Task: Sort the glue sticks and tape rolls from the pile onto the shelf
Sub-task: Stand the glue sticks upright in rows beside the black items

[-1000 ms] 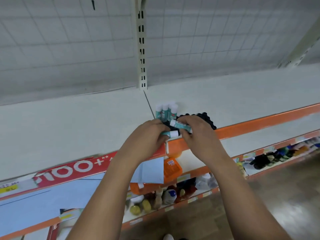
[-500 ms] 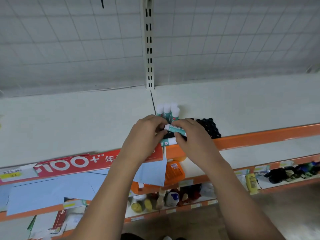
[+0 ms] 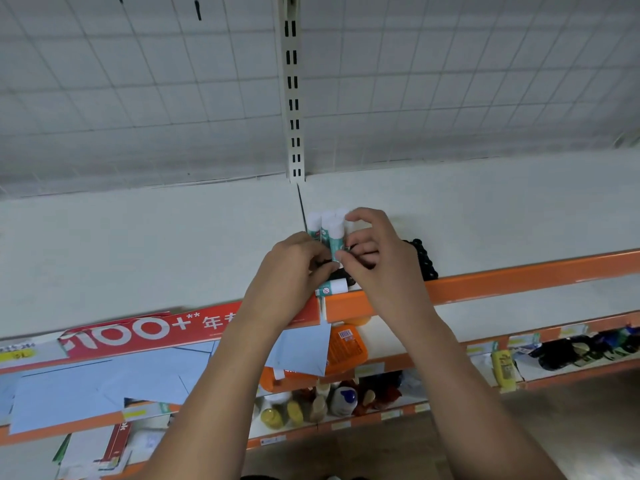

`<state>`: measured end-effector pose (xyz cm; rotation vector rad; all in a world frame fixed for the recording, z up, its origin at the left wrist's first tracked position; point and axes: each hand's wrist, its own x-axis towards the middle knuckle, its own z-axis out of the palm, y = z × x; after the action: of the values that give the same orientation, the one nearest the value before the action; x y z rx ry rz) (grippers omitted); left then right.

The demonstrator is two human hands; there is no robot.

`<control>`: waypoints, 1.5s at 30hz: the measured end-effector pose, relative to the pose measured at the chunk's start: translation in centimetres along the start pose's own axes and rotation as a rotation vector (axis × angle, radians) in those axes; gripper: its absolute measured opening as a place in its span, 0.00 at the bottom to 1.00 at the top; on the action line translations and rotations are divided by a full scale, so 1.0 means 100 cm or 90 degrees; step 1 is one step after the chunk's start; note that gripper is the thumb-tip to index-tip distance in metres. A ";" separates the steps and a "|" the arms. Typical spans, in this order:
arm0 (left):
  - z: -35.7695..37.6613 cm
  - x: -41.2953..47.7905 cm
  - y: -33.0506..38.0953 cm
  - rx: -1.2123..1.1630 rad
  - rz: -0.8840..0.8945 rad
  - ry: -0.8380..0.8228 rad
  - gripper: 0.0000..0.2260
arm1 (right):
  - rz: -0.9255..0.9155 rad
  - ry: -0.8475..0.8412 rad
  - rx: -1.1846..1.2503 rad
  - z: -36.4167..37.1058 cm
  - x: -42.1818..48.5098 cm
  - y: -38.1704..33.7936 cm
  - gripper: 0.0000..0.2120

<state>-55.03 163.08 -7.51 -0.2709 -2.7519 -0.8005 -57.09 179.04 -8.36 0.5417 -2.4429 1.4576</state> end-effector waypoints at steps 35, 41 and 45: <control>0.006 0.006 -0.012 0.039 -0.068 -0.060 0.09 | -0.116 0.050 -0.255 0.015 0.022 0.011 0.13; 0.007 0.006 -0.014 0.032 -0.068 -0.060 0.10 | -0.102 0.032 -0.197 0.018 0.026 0.011 0.09; 0.007 0.006 -0.014 0.029 -0.071 -0.063 0.10 | -0.102 0.052 -0.167 0.018 0.022 0.015 0.08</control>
<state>-56.08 162.40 -8.58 -0.1540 -2.8962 -0.7689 -59.77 177.67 -9.59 0.5912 -2.4137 1.0562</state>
